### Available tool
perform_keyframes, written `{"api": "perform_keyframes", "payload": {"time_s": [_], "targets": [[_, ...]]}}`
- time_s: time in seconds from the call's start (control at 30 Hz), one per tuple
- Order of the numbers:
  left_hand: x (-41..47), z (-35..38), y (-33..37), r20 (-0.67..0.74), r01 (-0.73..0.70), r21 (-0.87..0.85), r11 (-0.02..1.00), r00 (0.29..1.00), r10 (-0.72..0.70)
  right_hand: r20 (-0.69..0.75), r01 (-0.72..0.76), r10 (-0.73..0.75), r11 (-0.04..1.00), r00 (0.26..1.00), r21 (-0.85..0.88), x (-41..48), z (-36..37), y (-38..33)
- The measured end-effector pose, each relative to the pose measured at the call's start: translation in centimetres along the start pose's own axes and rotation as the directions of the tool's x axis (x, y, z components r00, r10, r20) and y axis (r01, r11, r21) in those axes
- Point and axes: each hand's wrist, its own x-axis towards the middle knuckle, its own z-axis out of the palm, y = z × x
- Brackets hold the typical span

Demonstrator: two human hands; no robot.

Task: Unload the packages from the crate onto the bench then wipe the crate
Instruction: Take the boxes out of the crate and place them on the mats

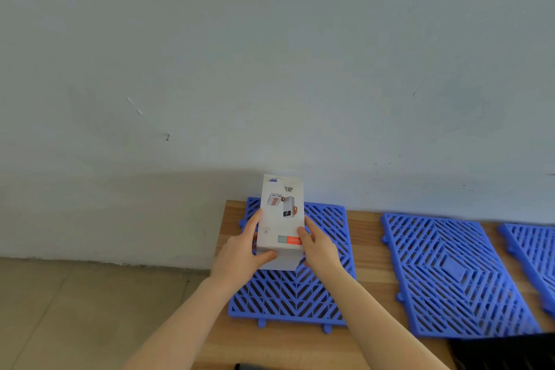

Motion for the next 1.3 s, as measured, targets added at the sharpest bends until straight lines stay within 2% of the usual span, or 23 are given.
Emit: {"api": "perform_keyframes", "payload": {"time_s": [0.13, 0.3, 0.4, 0.53, 0.73, 0.9, 1.07, 1.17, 1.3], "targets": [[0.0, -1.0, 0.9, -0.062, -0.076, 0.058, 0.995, 0.995, 0.079, 0.049, 0.016, -0.014, 0.999, 0.999, -0.041, -0.8, -0.9, -0.9], [-0.6, -2.5, 4.6, -0.16, -0.089, 0.18, 0.98, 0.98, 0.119, 0.01, 0.085, -0.085, 0.996, 0.996, -0.038, -3.9, -4.7, -2.4], [-2.1, -2.5, 9.5, -0.218, -0.129, 0.213, 0.968, 0.96, 0.176, -0.042, 0.146, -0.148, 0.988, 0.988, -0.046, -6.8, -8.4, -3.2], [-5.1, -0.1, 16.9, -0.235, -0.261, 0.185, 0.947, 0.924, 0.301, -0.151, 0.224, -0.225, 0.974, 0.962, -0.023, -11.2, -14.3, -2.2], [-11.4, 8.0, 27.9, -0.269, -0.443, 0.147, 0.884, 0.843, 0.467, -0.313, 0.3, -0.288, 0.954, 0.905, -0.011, -19.7, -25.3, 4.3], [-16.3, 17.3, 35.5, -0.207, -0.524, 0.097, 0.846, 0.821, 0.532, -0.446, 0.281, -0.243, 0.959, 0.862, 0.02, -26.8, -34.8, 13.0], [-19.2, 25.8, 41.1, -0.061, -0.559, 0.043, 0.828, 0.826, 0.561, -0.561, 0.207, -0.111, 0.972, 0.82, 0.109, -31.6, -41.9, 21.2], [-19.7, 30.8, 44.1, 0.01, -0.568, 0.036, 0.822, 0.823, 0.568, -0.61, 0.187, -0.036, 0.964, 0.792, 0.186, -33.0, -45.6, 25.5], [-19.3, 36.8, 46.6, 0.114, -0.582, 0.035, 0.812, 0.81, 0.575, -0.627, 0.147, 0.002, 0.971, 0.779, 0.186, -32.4, -49.8, 30.1]]}}
